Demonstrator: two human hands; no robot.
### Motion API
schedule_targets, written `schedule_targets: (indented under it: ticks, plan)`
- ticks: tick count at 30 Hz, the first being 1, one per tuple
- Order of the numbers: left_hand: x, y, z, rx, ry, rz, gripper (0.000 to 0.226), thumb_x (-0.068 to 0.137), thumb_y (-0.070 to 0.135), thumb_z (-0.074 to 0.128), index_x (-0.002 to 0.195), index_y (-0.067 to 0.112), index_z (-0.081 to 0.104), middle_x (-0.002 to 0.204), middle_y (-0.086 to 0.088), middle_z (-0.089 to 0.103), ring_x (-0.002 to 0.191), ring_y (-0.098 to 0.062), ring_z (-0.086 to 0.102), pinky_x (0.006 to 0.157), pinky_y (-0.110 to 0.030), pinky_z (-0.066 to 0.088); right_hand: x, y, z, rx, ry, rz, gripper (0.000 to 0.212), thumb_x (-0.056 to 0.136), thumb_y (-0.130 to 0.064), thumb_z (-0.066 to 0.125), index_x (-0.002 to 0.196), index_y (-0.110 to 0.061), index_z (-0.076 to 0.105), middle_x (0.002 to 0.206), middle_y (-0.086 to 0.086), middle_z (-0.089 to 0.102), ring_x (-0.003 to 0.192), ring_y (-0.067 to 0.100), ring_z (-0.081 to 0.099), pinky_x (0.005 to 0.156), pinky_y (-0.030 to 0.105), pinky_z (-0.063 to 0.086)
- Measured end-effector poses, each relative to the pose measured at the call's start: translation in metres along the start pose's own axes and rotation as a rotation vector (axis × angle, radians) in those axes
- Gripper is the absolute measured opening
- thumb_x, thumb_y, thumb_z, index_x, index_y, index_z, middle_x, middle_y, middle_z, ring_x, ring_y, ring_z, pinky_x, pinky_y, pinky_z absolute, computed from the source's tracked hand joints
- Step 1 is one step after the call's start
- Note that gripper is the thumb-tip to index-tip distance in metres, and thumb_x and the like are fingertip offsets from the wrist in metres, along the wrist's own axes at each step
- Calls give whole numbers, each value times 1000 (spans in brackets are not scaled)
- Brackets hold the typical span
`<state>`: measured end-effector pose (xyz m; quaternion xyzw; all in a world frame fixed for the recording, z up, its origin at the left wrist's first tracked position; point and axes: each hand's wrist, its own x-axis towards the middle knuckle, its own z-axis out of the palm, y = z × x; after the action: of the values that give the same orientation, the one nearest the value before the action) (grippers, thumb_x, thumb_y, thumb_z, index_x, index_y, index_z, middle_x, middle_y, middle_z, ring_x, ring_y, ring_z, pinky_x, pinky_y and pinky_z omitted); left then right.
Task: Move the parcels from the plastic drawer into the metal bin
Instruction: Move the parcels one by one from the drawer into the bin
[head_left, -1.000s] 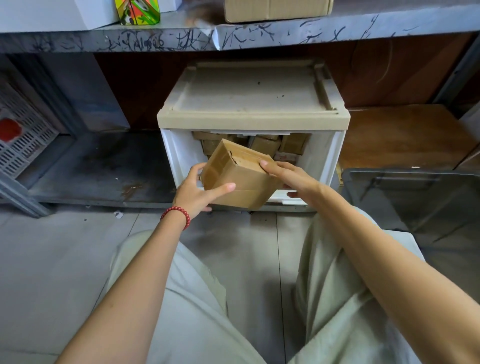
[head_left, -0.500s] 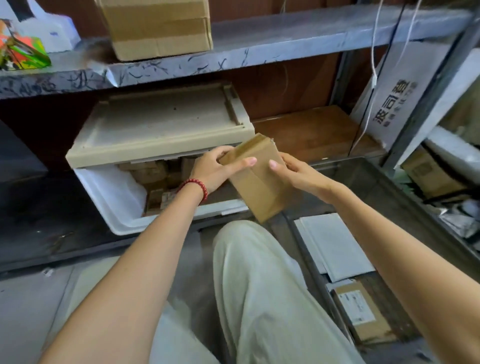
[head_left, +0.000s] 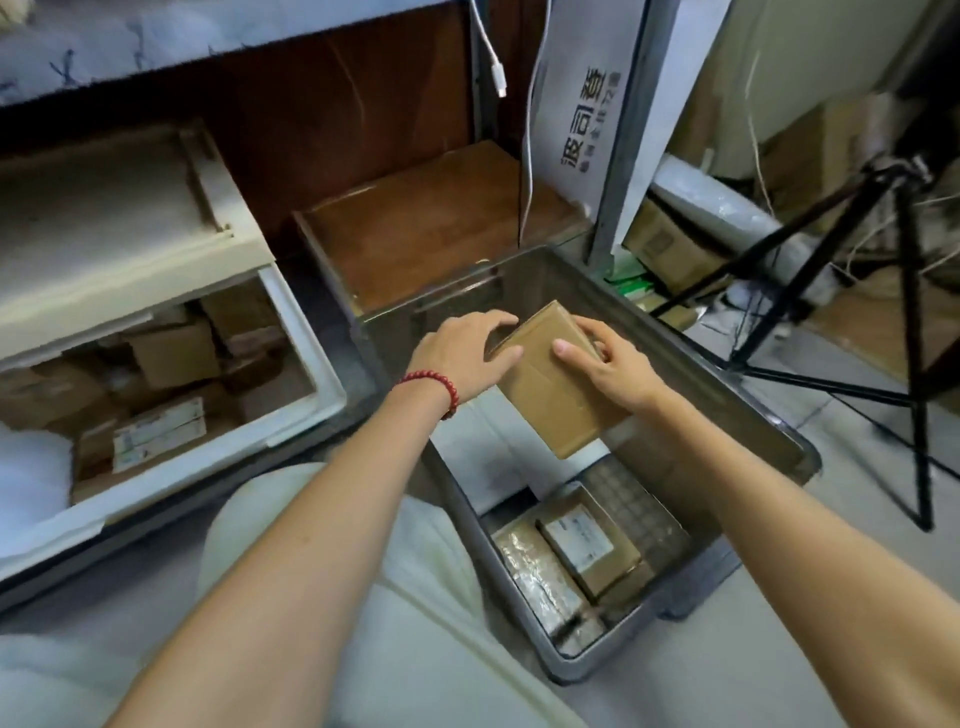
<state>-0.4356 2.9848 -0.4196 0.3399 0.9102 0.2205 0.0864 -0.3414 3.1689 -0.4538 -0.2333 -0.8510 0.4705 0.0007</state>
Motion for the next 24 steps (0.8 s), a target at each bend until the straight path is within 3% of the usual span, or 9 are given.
schedule_targets:
  ticks: [5,12,16,21,24]
  plan:
    - [11,-11,40,36,-104,-10,45,93,47,50,135,34,45,138,6,52,125,-19,49,98,-40,46,7,69,-4,-139,4,212,75,80,-69,56,144,-38,32,142,4,48,126,30,48,103,41,40]
    - [27,-29,63,113,-143,-10,48,91,47,52,136,32,44,135,9,53,123,-18,50,95,-38,46,18,111,19,-595,-51,359,86,79,-62,65,147,-37,18,140,15,38,125,44,42,101,57,38]
    - [32,-33,68,188,-153,45,48,90,48,52,135,33,46,132,10,56,121,-17,52,92,-39,48,19,123,29,-664,-133,392,94,72,-56,75,145,-35,19,137,14,37,122,43,44,96,54,45]
    - [37,-37,69,218,-141,72,48,89,48,51,134,32,47,130,9,57,119,-18,53,90,-39,49,9,139,36,-766,-167,450,95,70,-63,71,142,-33,18,131,10,40,113,40,52,85,49,51]
    - [40,-37,70,251,-116,75,45,89,48,50,132,33,49,126,9,59,115,-19,54,86,-38,48,3,149,40,-758,-137,538,92,72,-54,74,142,-29,20,129,10,41,109,39,55,83,47,52]
